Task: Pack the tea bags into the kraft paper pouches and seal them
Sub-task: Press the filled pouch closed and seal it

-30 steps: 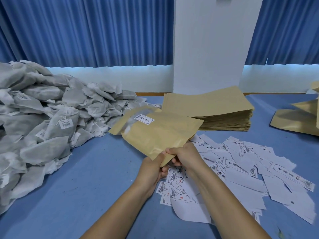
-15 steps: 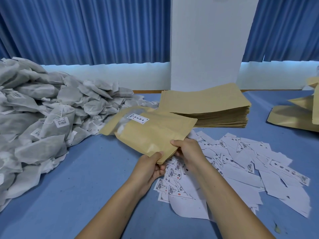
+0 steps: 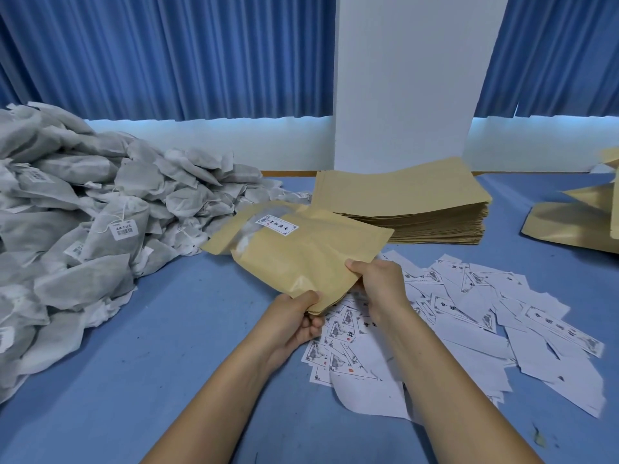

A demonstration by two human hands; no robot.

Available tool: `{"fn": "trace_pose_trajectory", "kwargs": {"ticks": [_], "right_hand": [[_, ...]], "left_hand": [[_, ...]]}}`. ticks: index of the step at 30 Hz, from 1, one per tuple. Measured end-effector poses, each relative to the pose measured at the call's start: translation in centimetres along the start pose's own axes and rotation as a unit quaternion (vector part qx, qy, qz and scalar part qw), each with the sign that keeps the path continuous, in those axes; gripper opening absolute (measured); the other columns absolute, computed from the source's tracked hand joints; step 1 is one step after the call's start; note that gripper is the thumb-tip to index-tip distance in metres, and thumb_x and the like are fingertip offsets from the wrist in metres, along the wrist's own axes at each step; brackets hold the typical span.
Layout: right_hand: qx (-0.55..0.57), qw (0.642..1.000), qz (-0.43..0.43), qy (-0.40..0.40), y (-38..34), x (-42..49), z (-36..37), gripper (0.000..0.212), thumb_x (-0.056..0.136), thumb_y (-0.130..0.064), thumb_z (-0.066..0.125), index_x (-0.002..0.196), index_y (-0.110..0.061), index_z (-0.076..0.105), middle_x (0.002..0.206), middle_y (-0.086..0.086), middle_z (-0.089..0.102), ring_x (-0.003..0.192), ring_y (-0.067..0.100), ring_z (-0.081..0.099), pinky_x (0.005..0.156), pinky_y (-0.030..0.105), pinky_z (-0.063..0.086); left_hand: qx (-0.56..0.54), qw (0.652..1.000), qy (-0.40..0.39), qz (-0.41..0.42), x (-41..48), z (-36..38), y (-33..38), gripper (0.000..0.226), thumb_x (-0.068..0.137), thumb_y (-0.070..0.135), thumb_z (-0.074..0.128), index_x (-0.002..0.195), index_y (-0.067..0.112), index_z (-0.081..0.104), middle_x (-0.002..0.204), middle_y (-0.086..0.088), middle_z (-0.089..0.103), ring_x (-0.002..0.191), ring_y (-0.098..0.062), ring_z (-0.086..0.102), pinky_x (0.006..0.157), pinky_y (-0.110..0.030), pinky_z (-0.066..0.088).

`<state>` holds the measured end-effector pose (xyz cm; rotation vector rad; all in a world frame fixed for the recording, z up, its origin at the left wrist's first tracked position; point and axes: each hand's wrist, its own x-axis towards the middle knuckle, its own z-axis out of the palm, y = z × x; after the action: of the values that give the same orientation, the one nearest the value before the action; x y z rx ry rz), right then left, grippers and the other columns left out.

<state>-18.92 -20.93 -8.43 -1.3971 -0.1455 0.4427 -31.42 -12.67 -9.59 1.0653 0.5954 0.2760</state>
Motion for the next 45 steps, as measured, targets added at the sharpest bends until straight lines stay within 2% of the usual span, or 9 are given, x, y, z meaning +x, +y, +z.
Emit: {"fn": "trace_pose_trajectory", "kwargs": {"ticks": [10,17,20,24,28,37,41,43,45], "right_hand": [[0.029,0.999,0.014,0.019,-0.2,0.4,-0.7,0.016,0.083,0.005,0.064,0.070,-0.003,0.059,0.069,0.008,0.059,0.053,0.020,0.046,0.037,0.018,0.043],[0.042,0.998,0.010,0.038,-0.6,1.1,-1.3,0.020,0.084,0.002,0.064,0.066,-0.005,0.058,0.060,0.005,0.053,0.041,0.012,0.048,0.049,0.030,0.053],[0.041,0.998,0.023,0.030,-0.6,1.1,-1.4,0.019,0.084,0.002,0.064,0.067,-0.004,0.057,0.060,0.006,0.050,0.045,0.015,0.042,0.065,0.040,0.057],[0.047,0.997,0.021,0.060,-1.0,1.1,-1.8,0.021,0.084,0.002,0.064,0.066,-0.006,0.056,0.060,0.006,0.052,0.042,0.016,0.044,0.035,0.020,0.041],[0.051,0.995,0.050,0.065,-0.9,1.5,-2.2,0.023,0.082,0.000,0.066,0.066,-0.008,0.053,0.059,0.008,0.049,0.046,0.019,0.041,0.030,0.015,0.028],[0.085,0.990,0.014,0.112,-0.9,2.7,-3.0,0.023,0.080,0.002,0.065,0.064,-0.006,0.051,0.071,0.007,0.052,0.065,0.021,0.048,0.057,0.030,0.044],[0.080,0.989,0.002,0.128,-1.2,3.1,-3.6,0.025,0.083,-0.004,0.063,0.067,-0.009,0.045,0.078,0.008,0.046,0.066,0.023,0.041,0.061,0.031,0.036],[0.071,0.992,0.001,0.102,-1.5,2.6,-3.5,0.021,0.085,-0.005,0.062,0.068,-0.008,0.050,0.076,0.011,0.051,0.063,0.022,0.048,0.058,0.030,0.039],[0.065,0.997,0.029,-0.016,-1.3,1.2,-2.3,0.008,0.087,-0.005,0.061,0.080,-0.004,0.058,0.081,0.015,0.061,0.060,0.023,0.059,0.050,0.027,0.048]], "left_hand": [[0.003,0.999,-0.011,-0.051,-0.4,-0.4,0.7,0.015,0.094,0.003,0.052,0.080,0.005,0.051,0.050,-0.001,0.041,0.038,-0.008,0.039,0.035,-0.016,0.034],[0.034,0.996,-0.051,-0.058,-0.8,-0.9,1.3,0.028,0.094,0.003,0.051,0.067,0.007,0.045,0.050,-0.003,0.039,0.041,-0.010,0.038,0.040,-0.015,0.032],[0.029,0.995,-0.066,-0.070,-0.9,-1.2,1.7,0.019,0.095,0.004,0.050,0.076,0.008,0.046,0.053,-0.002,0.039,0.040,-0.008,0.037,0.036,-0.015,0.032],[0.038,0.992,-0.074,-0.091,-1.0,-1.4,1.8,0.015,0.094,0.004,0.050,0.081,0.009,0.045,0.056,-0.002,0.037,0.040,-0.008,0.037,0.036,-0.014,0.031],[0.045,0.990,-0.084,-0.099,-1.3,-1.3,1.9,0.015,0.095,0.004,0.049,0.082,0.010,0.045,0.055,0.000,0.037,0.041,-0.008,0.036,0.036,-0.013,0.030],[0.064,0.984,-0.121,-0.118,-1.5,-1.4,2.1,0.019,0.096,0.006,0.048,0.078,0.011,0.045,0.055,0.001,0.036,0.041,-0.007,0.035,0.035,-0.014,0.031],[0.058,0.988,-0.102,-0.098,-1.4,-1.4,1.7,0.008,0.093,0.006,0.054,0.086,0.008,0.052,0.059,-0.002,0.047,0.042,-0.010,0.045,0.038,-0.018,0.042],[0.079,0.995,-0.043,-0.044,-1.0,-0.9,0.9,0.006,0.094,0.009,0.055,0.092,0.004,0.055,0.058,-0.004,0.057,0.045,-0.013,0.055,0.046,-0.019,0.051],[0.092,0.996,0.004,0.021,-0.5,-0.1,0.2,0.011,0.096,0.011,0.053,0.095,0.001,0.056,0.058,-0.004,0.059,0.046,-0.012,0.054,0.052,-0.019,0.053]]}}
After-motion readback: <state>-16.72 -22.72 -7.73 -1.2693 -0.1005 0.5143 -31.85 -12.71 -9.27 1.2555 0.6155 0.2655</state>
